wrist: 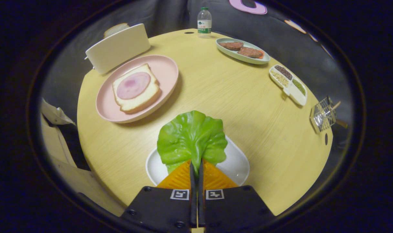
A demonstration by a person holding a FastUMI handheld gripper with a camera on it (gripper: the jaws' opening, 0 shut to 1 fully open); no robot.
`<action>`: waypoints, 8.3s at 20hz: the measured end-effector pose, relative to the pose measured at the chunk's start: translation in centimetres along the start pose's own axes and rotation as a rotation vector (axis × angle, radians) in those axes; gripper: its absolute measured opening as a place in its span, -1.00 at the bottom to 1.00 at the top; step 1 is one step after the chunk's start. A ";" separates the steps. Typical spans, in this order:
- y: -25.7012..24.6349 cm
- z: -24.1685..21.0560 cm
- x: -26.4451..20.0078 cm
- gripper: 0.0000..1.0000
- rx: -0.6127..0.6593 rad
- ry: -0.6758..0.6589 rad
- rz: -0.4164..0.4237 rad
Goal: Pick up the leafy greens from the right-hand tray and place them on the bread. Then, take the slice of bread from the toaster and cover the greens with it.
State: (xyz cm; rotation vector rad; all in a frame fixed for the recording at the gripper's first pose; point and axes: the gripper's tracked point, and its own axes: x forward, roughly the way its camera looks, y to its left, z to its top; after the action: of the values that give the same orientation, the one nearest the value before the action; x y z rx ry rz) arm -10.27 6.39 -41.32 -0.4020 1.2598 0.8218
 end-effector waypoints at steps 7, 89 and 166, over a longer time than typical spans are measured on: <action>0.4 0.3 -2.2 -0.91 0.006 -0.031 -0.016; 26.1 37.3 -9.1 0.95 0.062 -0.402 0.150; 14.9 23.3 -6.5 -0.82 0.825 -0.281 0.283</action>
State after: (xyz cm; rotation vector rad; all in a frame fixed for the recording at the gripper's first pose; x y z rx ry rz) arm -6.04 29.94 -26.02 0.5457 1.2857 0.5005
